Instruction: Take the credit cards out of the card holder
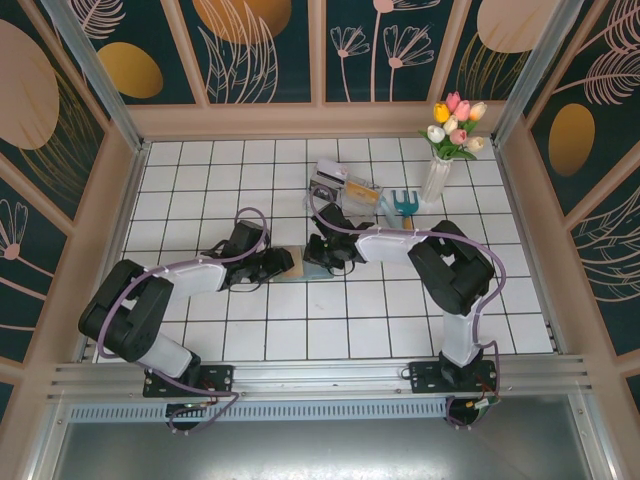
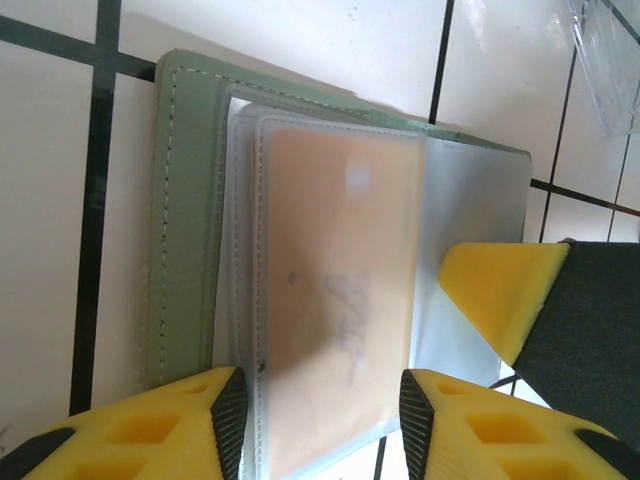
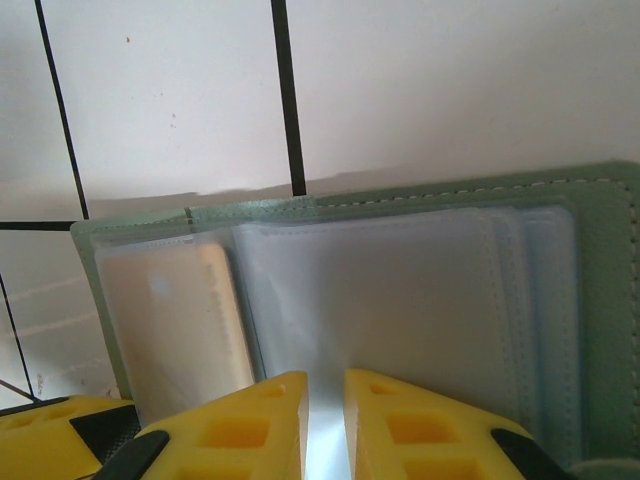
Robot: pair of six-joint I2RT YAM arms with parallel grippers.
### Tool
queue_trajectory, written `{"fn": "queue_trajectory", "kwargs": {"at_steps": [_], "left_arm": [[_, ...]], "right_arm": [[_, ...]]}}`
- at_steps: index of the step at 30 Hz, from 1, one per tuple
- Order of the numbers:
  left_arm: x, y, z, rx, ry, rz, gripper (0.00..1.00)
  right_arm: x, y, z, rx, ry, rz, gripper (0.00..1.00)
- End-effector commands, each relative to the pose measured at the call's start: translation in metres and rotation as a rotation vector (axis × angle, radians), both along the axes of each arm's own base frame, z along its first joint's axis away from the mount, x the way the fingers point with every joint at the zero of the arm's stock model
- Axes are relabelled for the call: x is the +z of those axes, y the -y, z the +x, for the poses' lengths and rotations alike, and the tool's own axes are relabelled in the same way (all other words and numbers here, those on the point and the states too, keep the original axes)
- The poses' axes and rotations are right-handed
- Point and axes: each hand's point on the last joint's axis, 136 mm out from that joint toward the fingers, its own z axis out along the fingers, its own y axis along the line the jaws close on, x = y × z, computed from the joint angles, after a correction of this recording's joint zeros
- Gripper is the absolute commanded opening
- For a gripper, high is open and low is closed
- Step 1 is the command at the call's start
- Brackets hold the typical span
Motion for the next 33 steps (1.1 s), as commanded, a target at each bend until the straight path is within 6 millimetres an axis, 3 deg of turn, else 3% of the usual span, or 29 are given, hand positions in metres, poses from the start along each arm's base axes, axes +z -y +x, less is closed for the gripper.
{"fn": "queue_trajectory", "kwargs": {"at_steps": [1, 14, 19, 33], "left_arm": [[0.021, 0.007, 0.007, -0.043, 0.056, -0.025, 0.46], [0.028, 0.014, 0.006, -0.108, 0.08, -0.04, 0.36], [0.028, 0.015, 0.006, -0.118, 0.082, -0.037, 0.23], [0.031, 0.009, 0.015, -0.1, 0.114, 0.017, 0.25]], "right_arm": [[-0.023, 0.011, -0.009, 0.011, -0.037, -0.078, 0.2], [-0.022, 0.01, -0.009, 0.011, -0.035, -0.073, 0.2], [-0.021, 0.01, -0.008, 0.011, -0.032, -0.071, 0.2], [-0.021, 0.009, -0.009, 0.015, -0.032, -0.067, 0.2]]}}
